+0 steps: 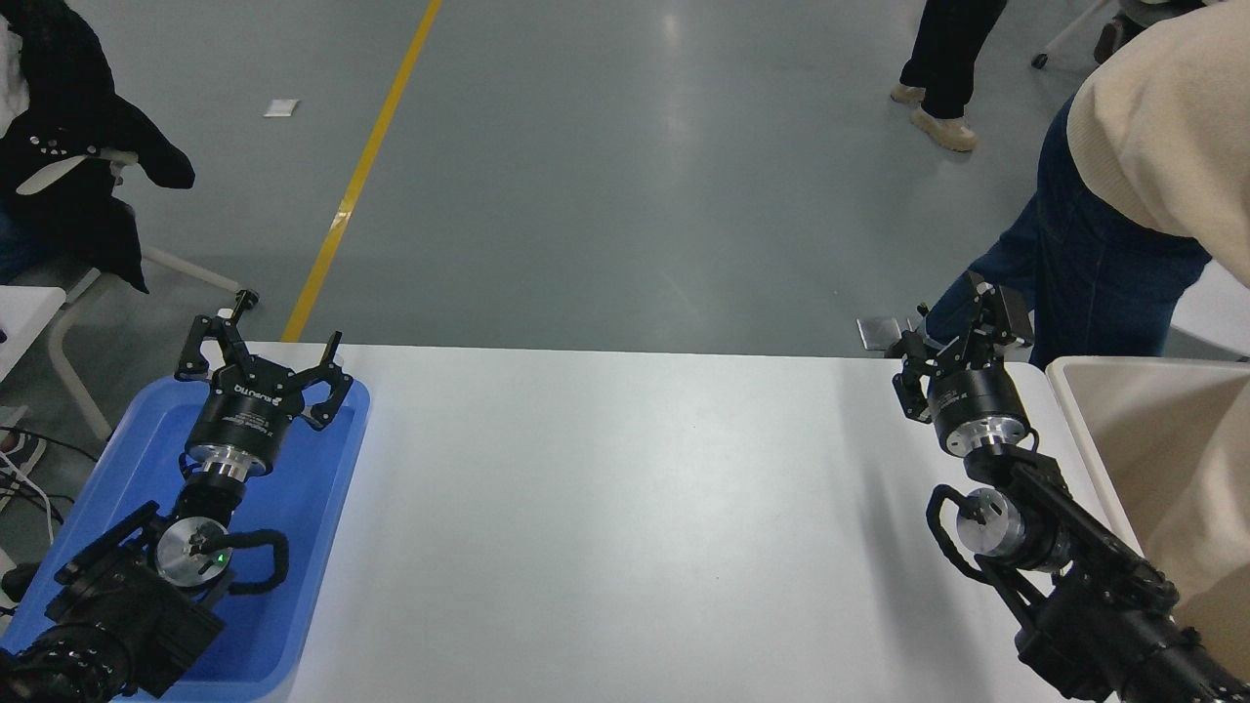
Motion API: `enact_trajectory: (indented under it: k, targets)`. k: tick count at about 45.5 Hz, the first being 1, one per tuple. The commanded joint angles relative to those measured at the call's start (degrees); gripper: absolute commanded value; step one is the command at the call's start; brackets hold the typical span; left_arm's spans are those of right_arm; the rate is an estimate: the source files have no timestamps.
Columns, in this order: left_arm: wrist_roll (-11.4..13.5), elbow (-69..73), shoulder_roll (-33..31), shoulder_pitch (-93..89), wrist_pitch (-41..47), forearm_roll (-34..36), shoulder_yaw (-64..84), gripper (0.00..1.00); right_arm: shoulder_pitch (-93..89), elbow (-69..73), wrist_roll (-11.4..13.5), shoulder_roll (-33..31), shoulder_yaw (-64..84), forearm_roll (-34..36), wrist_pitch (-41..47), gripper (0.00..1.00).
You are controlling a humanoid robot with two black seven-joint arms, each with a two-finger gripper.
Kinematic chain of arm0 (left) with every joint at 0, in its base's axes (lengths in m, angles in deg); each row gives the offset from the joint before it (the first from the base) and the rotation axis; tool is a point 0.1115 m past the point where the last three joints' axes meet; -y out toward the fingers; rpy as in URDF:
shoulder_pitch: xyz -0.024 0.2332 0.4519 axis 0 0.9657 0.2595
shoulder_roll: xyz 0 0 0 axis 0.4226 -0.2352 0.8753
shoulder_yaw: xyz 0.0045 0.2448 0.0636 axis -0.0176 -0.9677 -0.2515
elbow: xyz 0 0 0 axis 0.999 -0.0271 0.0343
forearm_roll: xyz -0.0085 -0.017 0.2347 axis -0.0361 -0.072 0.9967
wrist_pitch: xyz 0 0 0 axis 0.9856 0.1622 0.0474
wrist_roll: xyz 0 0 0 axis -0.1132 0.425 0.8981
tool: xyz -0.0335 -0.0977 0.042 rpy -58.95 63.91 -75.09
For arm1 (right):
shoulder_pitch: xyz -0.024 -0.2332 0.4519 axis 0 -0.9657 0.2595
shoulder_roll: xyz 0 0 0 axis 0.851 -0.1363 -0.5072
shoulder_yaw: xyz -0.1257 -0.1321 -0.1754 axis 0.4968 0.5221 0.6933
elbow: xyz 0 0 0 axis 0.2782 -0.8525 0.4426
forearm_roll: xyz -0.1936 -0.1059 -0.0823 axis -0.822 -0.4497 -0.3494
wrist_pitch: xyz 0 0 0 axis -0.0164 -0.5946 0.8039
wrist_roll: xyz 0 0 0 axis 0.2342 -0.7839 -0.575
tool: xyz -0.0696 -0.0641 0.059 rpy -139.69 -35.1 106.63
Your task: Pick up paper ball place in dustbin
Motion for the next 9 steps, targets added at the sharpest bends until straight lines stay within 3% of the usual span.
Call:
enact_trajectory:
  k: [1, 9]
  targets:
    - [0.00, 0.00, 0.00, 0.02, 0.00, 0.05, 0.00, 1.00, -2.54, 2.97, -1.38, 0.44, 0.17, -0.26, -0.05, 1.00]
    - [0.00, 0.00, 0.00, -0.07, 0.00, 0.05, 0.00, 1.00, -2.81, 3.23, -1.47, 0.52, 2.72, -0.08, -0.31, 1.00]
